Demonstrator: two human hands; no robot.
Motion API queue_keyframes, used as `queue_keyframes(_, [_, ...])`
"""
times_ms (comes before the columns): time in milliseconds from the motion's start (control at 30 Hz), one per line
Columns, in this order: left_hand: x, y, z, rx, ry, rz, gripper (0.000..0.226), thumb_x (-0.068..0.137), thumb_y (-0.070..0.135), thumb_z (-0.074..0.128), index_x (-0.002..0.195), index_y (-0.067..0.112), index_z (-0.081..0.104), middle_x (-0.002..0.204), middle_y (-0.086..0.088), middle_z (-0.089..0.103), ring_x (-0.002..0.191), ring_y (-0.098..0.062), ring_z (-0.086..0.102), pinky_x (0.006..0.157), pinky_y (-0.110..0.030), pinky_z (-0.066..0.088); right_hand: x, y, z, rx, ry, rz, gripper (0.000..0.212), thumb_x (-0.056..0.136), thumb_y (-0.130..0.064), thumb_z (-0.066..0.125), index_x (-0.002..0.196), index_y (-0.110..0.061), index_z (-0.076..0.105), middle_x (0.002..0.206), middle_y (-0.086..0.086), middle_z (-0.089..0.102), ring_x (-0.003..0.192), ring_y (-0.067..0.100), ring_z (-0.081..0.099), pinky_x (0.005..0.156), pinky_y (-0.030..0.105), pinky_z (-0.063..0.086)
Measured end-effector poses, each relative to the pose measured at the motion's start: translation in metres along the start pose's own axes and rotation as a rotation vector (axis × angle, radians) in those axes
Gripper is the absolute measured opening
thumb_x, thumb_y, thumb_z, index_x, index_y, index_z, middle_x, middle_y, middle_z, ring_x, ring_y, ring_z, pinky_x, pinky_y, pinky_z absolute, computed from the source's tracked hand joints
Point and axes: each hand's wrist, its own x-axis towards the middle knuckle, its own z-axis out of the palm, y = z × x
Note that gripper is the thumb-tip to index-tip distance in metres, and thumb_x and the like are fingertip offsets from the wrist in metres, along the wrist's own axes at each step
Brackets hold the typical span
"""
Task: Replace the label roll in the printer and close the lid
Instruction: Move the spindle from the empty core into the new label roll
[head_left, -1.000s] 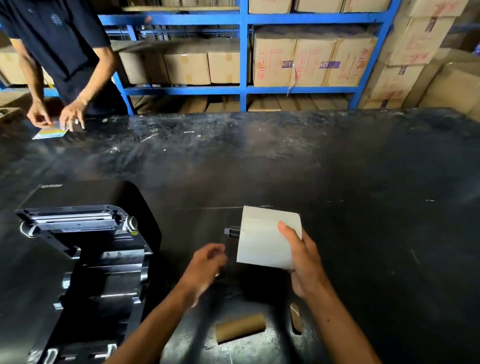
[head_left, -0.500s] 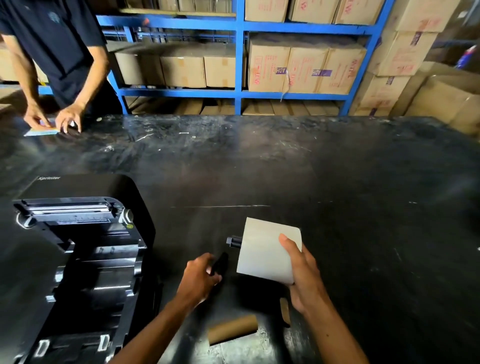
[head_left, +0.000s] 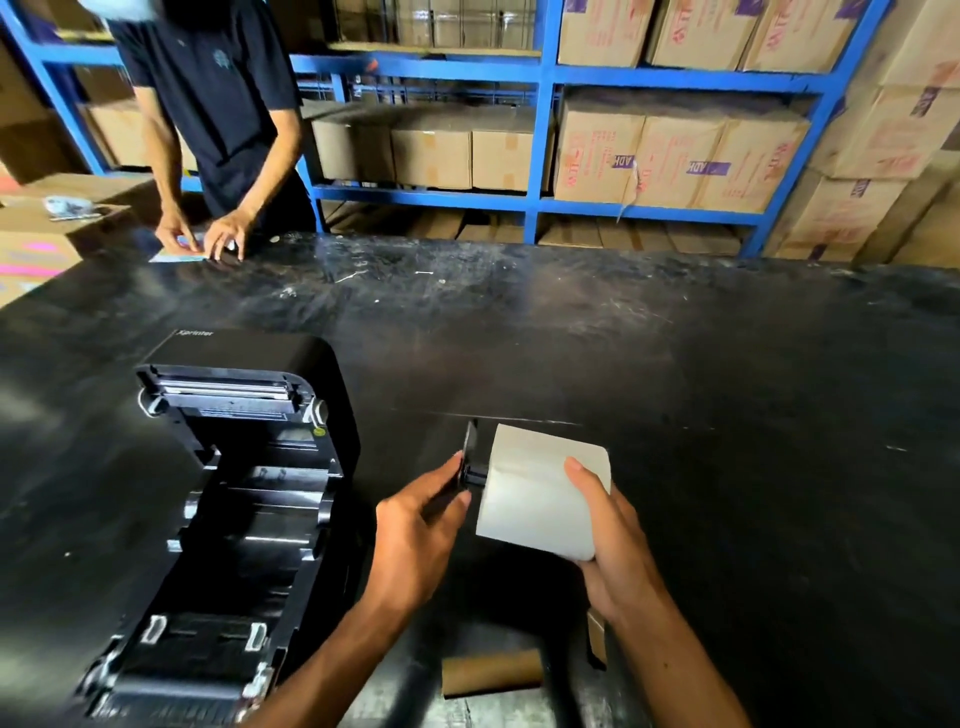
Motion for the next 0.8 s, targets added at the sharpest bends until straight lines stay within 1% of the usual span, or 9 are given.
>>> queue_keyframes(67, [-0.004, 0.0, -0.001, 0.016, -0.015, 0.036, 0.034, 0.085, -0.008, 0.066, 0.117, 0.004, 0.069, 0.119, -0.006, 0.069, 0.106, 0.004, 0.064, 0.088, -0.005, 0.047, -0.002, -0.001, 0.003, -0.011, -0.026, -0.02, 0.032, 0.08, -0.037, 0.068, 0.111, -0.03, 0.065, 0.103, 0.003, 0.074, 0.092, 0.024, 0.071, 0.076, 0.039, 0.058])
queue_keyframes(167, [-0.009, 0.0, -0.004, -0.021, -0.017, 0.015, 0.029, 0.087, -0.003, 0.065, 0.114, 0.007, 0.072, 0.121, -0.004, 0.068, 0.109, 0.006, 0.062, 0.09, -0.007, 0.047, -0.007, -0.001, 0.007, -0.015, -0.057, -0.037, 0.025, 0.082, -0.032, 0.066, 0.107, -0.03, 0.067, 0.102, -0.001, 0.075, 0.091, 0.019, 0.072, 0.079, 0.038, 0.057])
queue_keyframes(233, [-0.011, 0.0, -0.007, -0.073, -0.006, -0.027, 0.028, 0.089, 0.002, 0.065, 0.113, 0.012, 0.073, 0.118, -0.001, 0.07, 0.109, 0.0, 0.065, 0.095, -0.019, 0.05, -0.01, -0.001, 0.01, -0.011, -0.078, -0.034, 0.024, 0.083, -0.029, 0.065, 0.107, -0.029, 0.067, 0.102, -0.001, 0.075, 0.091, 0.018, 0.072, 0.082, 0.039, 0.056])
queue_keyframes(300, [-0.011, -0.002, -0.012, -0.182, 0.034, -0.119, 0.03, 0.09, 0.002, 0.064, 0.116, 0.013, 0.071, 0.11, -0.003, 0.074, 0.103, -0.011, 0.07, 0.093, -0.027, 0.053, -0.011, -0.001, 0.013, -0.016, -0.092, -0.017, 0.025, 0.082, -0.029, 0.066, 0.108, -0.029, 0.066, 0.103, -0.001, 0.075, 0.092, 0.018, 0.071, 0.086, 0.041, 0.055])
queue_keyframes(400, [-0.01, -0.004, -0.023, -0.315, 0.139, -0.225, 0.03, 0.087, -0.003, 0.065, 0.116, 0.006, 0.069, 0.1, -0.008, 0.076, 0.087, -0.014, 0.072, 0.079, -0.018, 0.057, -0.01, 0.0, 0.022, -0.04, -0.108, 0.014, 0.027, 0.078, -0.032, 0.069, 0.105, -0.034, 0.066, 0.102, -0.004, 0.075, 0.092, 0.016, 0.07, 0.087, 0.04, 0.055])
queue_keyframes(500, [-0.013, 0.0, -0.039, -0.413, 0.205, -0.247, 0.025, 0.085, -0.007, 0.065, 0.1, 0.01, 0.075, 0.099, -0.014, 0.078, 0.087, -0.023, 0.072, 0.08, -0.021, 0.059, -0.01, 0.004, 0.036, -0.058, -0.185, 0.007, 0.026, 0.072, -0.037, 0.072, 0.097, -0.042, 0.067, 0.095, -0.012, 0.075, 0.087, 0.009, 0.07, 0.08, 0.033, 0.054])
queue_keyframes(567, [-0.016, 0.0, -0.053, -0.424, 0.246, -0.243, 0.025, 0.085, -0.007, 0.065, 0.097, 0.012, 0.076, 0.099, -0.011, 0.078, 0.09, -0.023, 0.072, 0.088, -0.03, 0.058, -0.012, 0.006, 0.05, -0.084, -0.234, -0.011, 0.043, 0.058, -0.045, 0.075, 0.1, -0.045, 0.065, 0.092, -0.017, 0.074, 0.087, 0.008, 0.07, 0.077, 0.031, 0.053])
queue_keyframes(667, [-0.021, -0.002, -0.072, -0.437, 0.279, -0.257, 0.021, 0.087, -0.005, 0.064, 0.104, 0.003, 0.074, 0.099, -0.011, 0.079, 0.093, -0.021, 0.072, 0.094, -0.036, 0.056, -0.016, 0.013, 0.073, -0.119, -0.27, -0.064, 0.082, 0.044, -0.053, 0.076, 0.123, -0.045, 0.054, 0.098, -0.018, 0.073, 0.089, 0.004, 0.069, 0.077, 0.03, 0.052])
queue_keyframes(800, [-0.026, 0.001, -0.097, -0.537, 0.265, -0.268, 0.019, 0.093, 0.019, 0.06, 0.1, 0.016, 0.078, 0.1, -0.007, 0.079, 0.095, -0.021, 0.075, 0.082, -0.029, 0.06, -0.025, 0.025, 0.107, -0.174, -0.277, -0.153, 0.092, 0.044, -0.055, 0.076, 0.13, -0.051, 0.043, 0.102, -0.025, 0.07, 0.089, -0.008, 0.065, 0.065, 0.012, 0.052])
